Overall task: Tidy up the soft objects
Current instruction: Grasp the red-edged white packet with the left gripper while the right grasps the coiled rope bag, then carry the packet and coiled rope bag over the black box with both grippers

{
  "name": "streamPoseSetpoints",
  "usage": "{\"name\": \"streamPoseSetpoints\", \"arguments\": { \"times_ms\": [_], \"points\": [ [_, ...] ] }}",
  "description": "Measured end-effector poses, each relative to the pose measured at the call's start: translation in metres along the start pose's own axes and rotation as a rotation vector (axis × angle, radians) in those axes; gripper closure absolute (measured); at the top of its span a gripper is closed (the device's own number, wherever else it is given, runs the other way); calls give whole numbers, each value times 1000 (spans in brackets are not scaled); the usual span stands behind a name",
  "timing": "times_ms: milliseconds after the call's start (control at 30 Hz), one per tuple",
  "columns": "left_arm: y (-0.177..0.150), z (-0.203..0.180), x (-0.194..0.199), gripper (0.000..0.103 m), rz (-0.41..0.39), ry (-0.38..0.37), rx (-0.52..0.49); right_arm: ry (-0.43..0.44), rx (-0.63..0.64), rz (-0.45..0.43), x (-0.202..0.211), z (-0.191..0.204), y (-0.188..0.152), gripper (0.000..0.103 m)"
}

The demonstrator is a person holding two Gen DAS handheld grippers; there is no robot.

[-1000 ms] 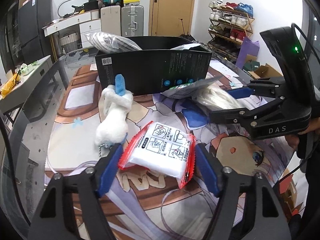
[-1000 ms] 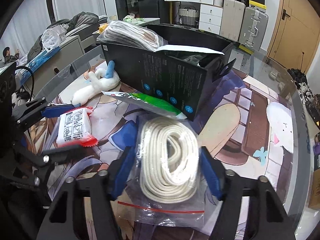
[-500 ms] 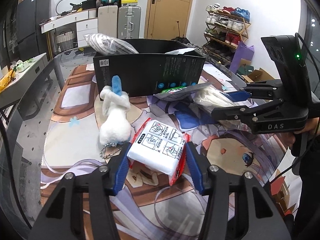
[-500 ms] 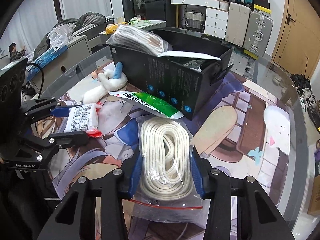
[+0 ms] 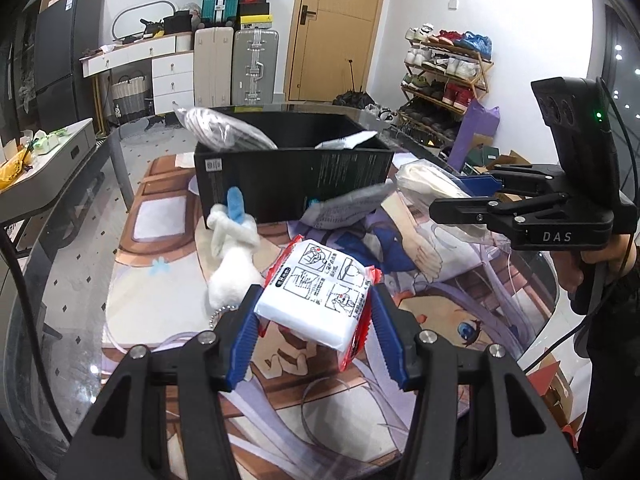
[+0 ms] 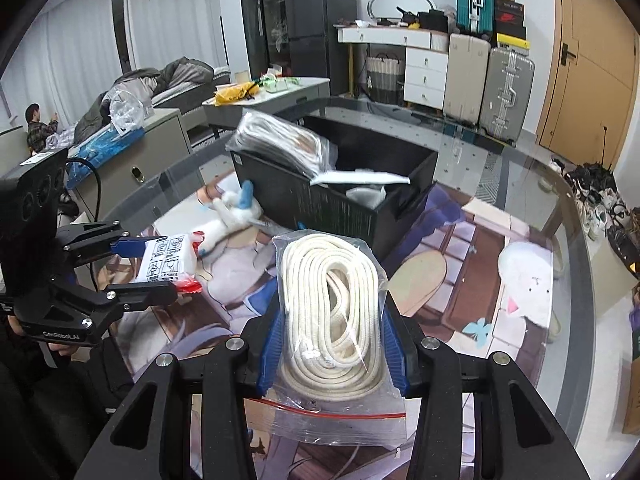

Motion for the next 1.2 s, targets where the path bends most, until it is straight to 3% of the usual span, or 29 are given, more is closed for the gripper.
{"name": "streamPoseSetpoints", "arguments": {
  "times_ms": [667,1200],
  "points": [
    [51,14,16,50,-129,39,-1,-39,-83,-139,34,-2,28,58],
    [99,26,1,50,-171,27,-37,-110,-180,-126,15,-6,77,58]
  ]
}}
Point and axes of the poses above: each gripper's, at about its wrist camera, not at the fingertips, and x roughly against the way its jaws point, z to its left, y to its top, the point moved 1 cm from there along -x, roughly the way its jaws point, and after that the axes turned 11 degrees about -y, right-handed, at the moved point
